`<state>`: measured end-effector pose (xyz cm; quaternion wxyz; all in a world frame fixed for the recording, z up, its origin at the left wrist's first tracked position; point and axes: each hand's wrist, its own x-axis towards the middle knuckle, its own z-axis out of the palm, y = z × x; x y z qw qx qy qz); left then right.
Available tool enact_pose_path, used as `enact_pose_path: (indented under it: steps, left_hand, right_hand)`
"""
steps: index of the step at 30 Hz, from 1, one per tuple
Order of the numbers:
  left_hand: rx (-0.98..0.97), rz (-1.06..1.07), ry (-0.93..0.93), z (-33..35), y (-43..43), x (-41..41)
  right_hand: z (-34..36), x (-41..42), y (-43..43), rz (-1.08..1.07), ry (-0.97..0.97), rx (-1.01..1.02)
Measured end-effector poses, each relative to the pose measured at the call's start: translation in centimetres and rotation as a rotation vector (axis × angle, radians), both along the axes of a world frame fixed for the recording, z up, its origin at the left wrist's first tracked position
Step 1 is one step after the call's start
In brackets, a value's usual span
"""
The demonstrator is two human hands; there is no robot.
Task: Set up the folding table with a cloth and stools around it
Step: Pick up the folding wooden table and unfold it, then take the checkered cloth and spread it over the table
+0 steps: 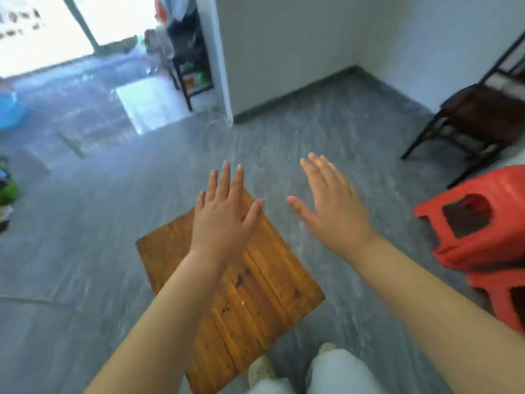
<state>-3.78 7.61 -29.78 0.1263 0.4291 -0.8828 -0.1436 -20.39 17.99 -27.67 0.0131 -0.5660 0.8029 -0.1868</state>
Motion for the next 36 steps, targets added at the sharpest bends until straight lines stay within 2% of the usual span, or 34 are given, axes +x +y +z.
enact_pose_path:
  steps: [7, 13, 26, 30, 36]
  left_hand:
    - [-0.241, -0.309, 0.116, 15.4, 8.5, -10.2]
    - [-0.264, -0.580, 0.143, 20.8, 21.3, -18.6]
    - [-0.152, -1.020, 0.064, 16.5, 55.5, -33.2]
    - [-0.142, -1.104, 0.017, 14.8, 61.6, -36.6]
    - [-0.095, -1.202, -0.064, 11.3, 67.4, -42.3]
  right_hand:
    - [13.1, -6.0, 12.4, -0.283, 0.066, -0.213]
    - [17.5, -11.8, 27.7, -0.552, 0.120, -0.267]
    - [14.9, -18.1, 67.1, -1.024, 0.084, -0.075]
    - [13.4, -19.0, 74.0, -1.148, 0.032, -0.061]
    - [10.1, -22.0, 79.6, -1.251, -0.053, -0.010]
